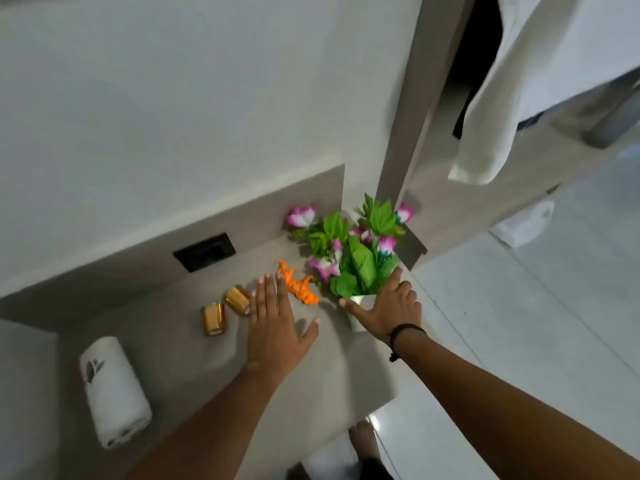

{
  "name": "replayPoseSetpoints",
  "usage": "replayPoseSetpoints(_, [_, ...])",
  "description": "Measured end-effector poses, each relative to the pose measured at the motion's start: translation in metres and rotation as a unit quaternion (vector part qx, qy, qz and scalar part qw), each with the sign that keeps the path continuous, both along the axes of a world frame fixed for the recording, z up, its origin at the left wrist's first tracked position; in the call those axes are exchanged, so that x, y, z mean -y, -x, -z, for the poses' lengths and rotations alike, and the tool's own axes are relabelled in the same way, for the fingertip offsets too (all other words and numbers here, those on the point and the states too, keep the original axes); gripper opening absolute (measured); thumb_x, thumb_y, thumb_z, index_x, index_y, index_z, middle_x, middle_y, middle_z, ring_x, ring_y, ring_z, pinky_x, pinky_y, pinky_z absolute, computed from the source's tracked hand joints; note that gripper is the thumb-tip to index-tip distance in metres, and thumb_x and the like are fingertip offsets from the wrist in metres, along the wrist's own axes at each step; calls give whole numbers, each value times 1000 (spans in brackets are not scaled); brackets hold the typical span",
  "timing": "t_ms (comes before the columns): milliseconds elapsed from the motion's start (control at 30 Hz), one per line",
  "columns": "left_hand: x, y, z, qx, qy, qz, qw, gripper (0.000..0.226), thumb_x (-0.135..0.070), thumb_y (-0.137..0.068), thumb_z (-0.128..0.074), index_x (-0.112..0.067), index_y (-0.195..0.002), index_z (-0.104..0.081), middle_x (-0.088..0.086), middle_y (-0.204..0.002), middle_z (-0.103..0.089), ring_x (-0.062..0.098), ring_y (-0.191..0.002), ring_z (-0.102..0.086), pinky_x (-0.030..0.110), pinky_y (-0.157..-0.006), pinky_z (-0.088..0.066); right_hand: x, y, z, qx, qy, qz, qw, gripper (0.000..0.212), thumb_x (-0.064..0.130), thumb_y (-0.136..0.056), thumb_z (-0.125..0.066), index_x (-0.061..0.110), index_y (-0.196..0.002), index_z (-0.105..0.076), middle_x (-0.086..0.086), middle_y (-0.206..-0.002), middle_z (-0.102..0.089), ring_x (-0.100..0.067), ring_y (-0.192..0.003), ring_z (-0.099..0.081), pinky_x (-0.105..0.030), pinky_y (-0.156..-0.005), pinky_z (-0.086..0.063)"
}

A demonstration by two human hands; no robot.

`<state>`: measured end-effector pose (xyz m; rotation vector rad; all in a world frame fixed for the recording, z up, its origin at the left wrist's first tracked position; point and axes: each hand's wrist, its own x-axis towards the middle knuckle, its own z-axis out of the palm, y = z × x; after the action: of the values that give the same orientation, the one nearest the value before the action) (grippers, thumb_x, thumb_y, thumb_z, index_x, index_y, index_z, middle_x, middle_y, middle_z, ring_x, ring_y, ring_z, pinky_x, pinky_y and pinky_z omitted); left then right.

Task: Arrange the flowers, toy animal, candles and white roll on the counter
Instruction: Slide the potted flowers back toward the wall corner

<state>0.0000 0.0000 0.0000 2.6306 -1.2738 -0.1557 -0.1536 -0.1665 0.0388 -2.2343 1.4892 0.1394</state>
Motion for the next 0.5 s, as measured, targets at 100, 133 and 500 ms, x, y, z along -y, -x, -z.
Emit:
replayPoseSetpoints(100, [-12,12,46,-31,-69,-16,997,115,-76,-88,-41,7,-167,-28,32,-174,-29,47,-164,-28,61,-134,-25,-4,-10,32,74,-66,49,994,145,77,-79,-74,1,-169,11,-27,-155,-48,-46,-141,-53,-53,-115,-48])
replayPoseSetpoints(133, [-17,15,55,-28,-79,-25,996,115,-77,-89,-39,7,-168,-26,32,-175,-27,47,-165,-26,60,-135,-25,-5,-12,39,105,-78,72,989,140,68,-82,-79,2,-169,9,-28,-153,-49,-47,-139,-55,-53,-114,-48])
replayPoseSetpoints(500, [-22,15,114,1,-60,-40,997,111,-75,-95,-43,-1,-173,-12,23,-181,-15,36,-171,-10,56,-138,-17,9,-6,107,409,-8,159,898,99,25,-73,-95,34,-154,-39,14,-136,-62,-15,-116,-69,-35,-96,-58])
